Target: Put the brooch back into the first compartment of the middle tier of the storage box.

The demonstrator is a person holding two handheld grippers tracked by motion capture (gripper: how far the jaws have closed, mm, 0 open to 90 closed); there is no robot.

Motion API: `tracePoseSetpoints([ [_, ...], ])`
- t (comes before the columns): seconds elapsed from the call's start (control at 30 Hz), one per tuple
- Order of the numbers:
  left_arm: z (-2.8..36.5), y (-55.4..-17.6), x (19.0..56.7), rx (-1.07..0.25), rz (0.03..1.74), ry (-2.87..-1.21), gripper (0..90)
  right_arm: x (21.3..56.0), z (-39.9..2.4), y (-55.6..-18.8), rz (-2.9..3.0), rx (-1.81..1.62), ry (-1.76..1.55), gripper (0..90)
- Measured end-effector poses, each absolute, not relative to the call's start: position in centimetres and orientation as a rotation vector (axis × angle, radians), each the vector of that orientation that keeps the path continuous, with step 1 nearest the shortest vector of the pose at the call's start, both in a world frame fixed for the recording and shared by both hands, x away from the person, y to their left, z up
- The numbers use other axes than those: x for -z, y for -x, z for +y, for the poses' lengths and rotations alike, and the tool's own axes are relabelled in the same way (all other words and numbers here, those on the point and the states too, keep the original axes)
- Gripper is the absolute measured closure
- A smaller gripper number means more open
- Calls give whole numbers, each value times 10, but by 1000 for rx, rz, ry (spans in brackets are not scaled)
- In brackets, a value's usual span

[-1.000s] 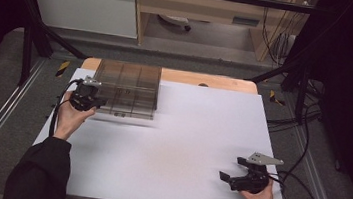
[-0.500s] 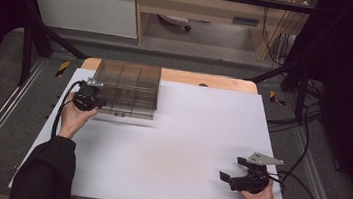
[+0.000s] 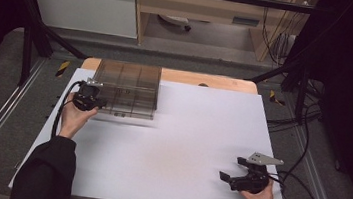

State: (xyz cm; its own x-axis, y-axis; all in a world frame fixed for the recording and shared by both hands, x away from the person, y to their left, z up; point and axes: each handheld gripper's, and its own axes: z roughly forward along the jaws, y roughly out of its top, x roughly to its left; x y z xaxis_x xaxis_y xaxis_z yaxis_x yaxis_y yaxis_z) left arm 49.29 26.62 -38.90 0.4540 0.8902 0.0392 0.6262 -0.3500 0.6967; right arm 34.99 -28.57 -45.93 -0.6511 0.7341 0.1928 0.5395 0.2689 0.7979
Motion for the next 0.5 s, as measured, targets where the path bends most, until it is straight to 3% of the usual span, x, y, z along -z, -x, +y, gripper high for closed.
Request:
tracePoseSetpoints([
  [0.5,271,-460,369,-573,1175,-2063,616,459,-286,-350,2321,-1330,-1192,5],
])
